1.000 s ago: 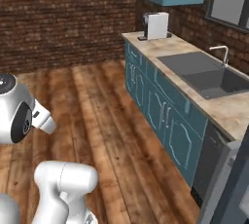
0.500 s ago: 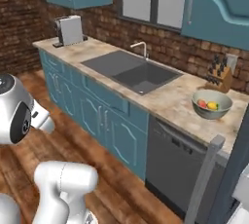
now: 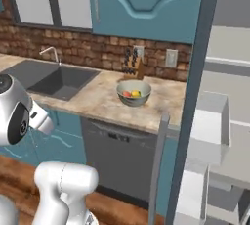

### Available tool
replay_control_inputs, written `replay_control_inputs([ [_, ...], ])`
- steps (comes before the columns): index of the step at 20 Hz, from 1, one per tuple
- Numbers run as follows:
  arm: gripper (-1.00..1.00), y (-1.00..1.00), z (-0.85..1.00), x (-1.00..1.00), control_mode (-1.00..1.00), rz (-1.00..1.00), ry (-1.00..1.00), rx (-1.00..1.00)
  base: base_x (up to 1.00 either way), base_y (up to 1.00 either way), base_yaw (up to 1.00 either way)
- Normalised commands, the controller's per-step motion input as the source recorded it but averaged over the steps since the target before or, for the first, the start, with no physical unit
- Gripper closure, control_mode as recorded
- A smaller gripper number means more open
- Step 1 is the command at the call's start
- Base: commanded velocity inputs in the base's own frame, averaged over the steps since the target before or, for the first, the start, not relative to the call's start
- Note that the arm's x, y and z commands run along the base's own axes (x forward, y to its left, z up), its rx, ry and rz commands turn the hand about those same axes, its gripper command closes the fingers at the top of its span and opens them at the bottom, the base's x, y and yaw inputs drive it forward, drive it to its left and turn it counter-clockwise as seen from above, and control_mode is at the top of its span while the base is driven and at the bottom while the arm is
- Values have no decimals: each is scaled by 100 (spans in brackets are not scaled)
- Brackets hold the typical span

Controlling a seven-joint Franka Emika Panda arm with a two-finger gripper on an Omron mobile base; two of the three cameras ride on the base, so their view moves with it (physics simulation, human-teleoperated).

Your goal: Take the mango, lemon, and mushroom from the freezer and place them in the bowl on the counter.

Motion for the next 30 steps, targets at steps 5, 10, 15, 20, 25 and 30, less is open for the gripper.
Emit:
replay_control_inputs([
  [5, 100, 0, 0, 0, 100, 0, 0, 0, 100, 31, -54],
  [10, 100, 0, 0, 0, 100, 0, 0, 0, 100, 0, -60],
  [15, 100, 0, -27, 60, -100, -21, 3, -10, 40, -1, -21],
  [20, 100, 0, -74, 100, -100, -29, 7, -18, 0, 0, 0],
  [25, 100, -22, -50, 100, -100, -17, 17, -1, 0, 0, 0],
  [30, 100, -19, -24, 100, -100, -7, 12, -1, 0, 0, 0],
])
